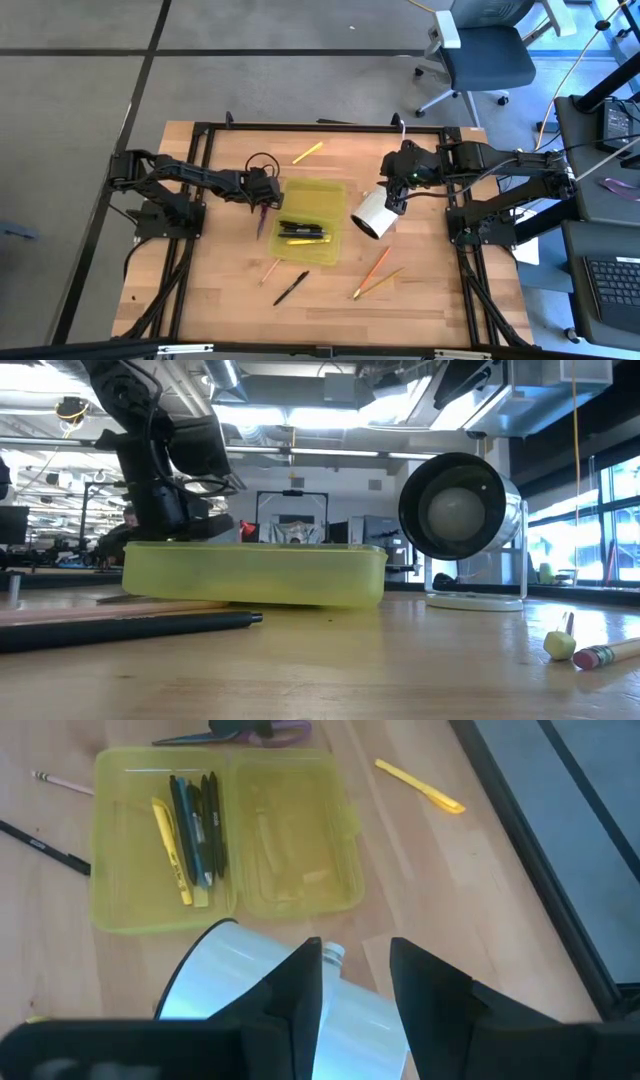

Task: Pick & place school supplies into a supply box
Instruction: Put the purple scissors into the yellow supply box

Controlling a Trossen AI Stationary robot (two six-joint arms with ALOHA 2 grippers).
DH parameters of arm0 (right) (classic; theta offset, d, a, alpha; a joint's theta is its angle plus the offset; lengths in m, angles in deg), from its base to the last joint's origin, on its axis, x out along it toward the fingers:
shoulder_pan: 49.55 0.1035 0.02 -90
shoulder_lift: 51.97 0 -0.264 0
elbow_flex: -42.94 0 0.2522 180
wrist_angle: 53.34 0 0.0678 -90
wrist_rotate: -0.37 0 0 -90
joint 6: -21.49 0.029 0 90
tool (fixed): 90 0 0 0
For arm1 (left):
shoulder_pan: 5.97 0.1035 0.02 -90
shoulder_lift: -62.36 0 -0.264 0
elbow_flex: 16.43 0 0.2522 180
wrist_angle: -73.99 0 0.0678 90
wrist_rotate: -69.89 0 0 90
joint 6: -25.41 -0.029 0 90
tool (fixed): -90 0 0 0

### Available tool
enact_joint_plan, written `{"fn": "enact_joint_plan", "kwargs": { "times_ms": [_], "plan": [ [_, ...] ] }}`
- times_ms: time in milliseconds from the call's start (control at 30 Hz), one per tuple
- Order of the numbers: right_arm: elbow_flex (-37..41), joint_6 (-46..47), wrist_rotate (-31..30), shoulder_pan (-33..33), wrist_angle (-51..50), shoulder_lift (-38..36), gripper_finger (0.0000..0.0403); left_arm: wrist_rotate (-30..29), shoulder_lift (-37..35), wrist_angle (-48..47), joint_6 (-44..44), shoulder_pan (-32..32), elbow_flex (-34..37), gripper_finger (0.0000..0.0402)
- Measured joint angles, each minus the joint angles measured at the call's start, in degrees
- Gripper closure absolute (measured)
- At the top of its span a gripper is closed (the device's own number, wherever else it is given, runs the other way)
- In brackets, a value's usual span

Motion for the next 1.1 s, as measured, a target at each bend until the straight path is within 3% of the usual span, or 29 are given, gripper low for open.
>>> {"fn": "enact_joint_plan", "kwargs": {
  "times_ms": [267, 433, 700, 900, 1100],
  "plan": [
    [0.00, 0.00, 0.00, 0.01, 0.00, 0.00, 0.0279, -0.95, 0.03, -0.33, -0.04, 0.00, 0.05, 0.0346],
    [0.00, 0.00, 0.00, 0.00, 0.00, 0.00, 0.0279, -0.91, -1.18, -0.27, -1.59, -0.26, 0.11, 0.0346],
    [0.00, -0.04, 0.02, 0.01, 0.01, 0.02, 0.0279, -0.25, -9.59, -6.35, -3.54, 0.41, 0.38, 0.0347],
    [0.00, 0.01, 0.02, 0.02, 0.37, 0.02, 0.0279, 3.89, -15.49, -4.96, -10.74, 0.37, -3.64, 0.0347],
    [0.00, 0.15, 0.02, 0.00, 0.85, 0.02, 0.0279, 13.27, -14.81, -4.40, -24.52, -0.22, -14.43, 0.0347]
  ]
}}
